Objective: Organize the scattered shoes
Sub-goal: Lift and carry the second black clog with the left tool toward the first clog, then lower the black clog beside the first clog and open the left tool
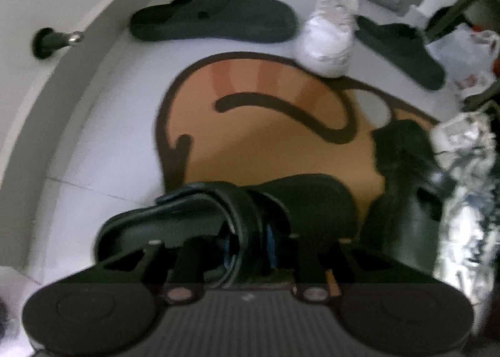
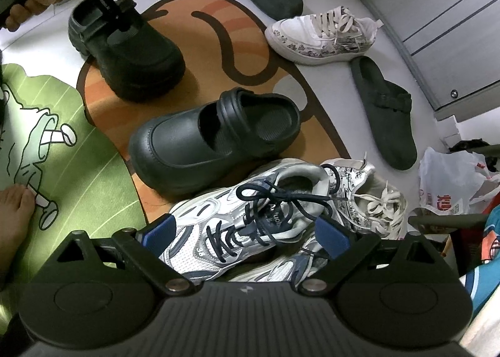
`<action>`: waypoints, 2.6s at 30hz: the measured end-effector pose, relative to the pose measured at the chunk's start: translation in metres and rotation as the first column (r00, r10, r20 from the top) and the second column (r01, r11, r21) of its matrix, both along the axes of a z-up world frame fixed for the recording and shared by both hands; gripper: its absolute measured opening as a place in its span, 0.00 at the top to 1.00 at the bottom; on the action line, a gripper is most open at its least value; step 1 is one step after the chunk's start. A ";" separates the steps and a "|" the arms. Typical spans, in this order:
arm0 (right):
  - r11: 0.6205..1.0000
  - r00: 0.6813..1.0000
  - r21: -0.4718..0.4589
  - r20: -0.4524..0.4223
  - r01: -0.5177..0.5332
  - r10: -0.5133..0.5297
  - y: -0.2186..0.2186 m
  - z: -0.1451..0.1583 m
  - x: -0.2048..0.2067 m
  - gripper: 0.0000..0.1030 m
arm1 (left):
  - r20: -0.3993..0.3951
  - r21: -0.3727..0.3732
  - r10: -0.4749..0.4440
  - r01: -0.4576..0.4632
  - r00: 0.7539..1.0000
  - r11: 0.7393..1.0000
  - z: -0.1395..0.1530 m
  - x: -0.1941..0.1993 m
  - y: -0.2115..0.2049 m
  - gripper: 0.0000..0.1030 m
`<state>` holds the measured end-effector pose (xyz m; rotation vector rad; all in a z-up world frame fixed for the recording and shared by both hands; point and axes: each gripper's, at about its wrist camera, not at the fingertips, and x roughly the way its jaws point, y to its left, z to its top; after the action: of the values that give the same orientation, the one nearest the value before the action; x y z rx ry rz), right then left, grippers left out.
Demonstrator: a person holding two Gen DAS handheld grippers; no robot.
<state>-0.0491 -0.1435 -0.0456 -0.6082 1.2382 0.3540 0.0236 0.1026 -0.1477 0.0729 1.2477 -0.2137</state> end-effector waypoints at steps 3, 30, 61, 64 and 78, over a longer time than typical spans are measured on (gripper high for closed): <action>1.000 1.000 0.000 0.001 0.000 0.000 0.000 0.000 0.000 0.05 | 0.003 0.028 -0.012 0.012 1.000 1.000 0.001 -0.001 -0.002 0.72; 1.000 1.000 -0.001 -0.002 -0.007 0.007 0.000 0.001 0.000 0.05 | 0.049 0.247 -0.299 0.279 0.953 0.928 0.005 0.005 -0.035 0.71; 1.000 1.000 0.000 -0.015 -0.003 0.003 -0.001 -0.003 0.000 0.04 | 0.144 0.339 -0.356 0.292 0.923 0.895 -0.008 0.015 -0.058 0.68; 1.000 1.000 -0.002 -0.017 -0.002 0.002 -0.001 -0.003 0.000 0.05 | 0.158 0.325 -0.420 0.355 0.894 0.876 -0.005 0.012 -0.056 0.70; 1.000 1.000 -0.006 -0.029 0.001 -0.001 -0.002 -0.007 0.000 0.05 | 0.090 0.321 -0.639 0.585 0.764 0.744 0.008 -0.007 -0.053 0.71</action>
<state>-0.0488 -0.1452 -0.0531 -0.6096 1.2674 0.3590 0.0170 0.0499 -0.1397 0.7487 1.0101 -0.5958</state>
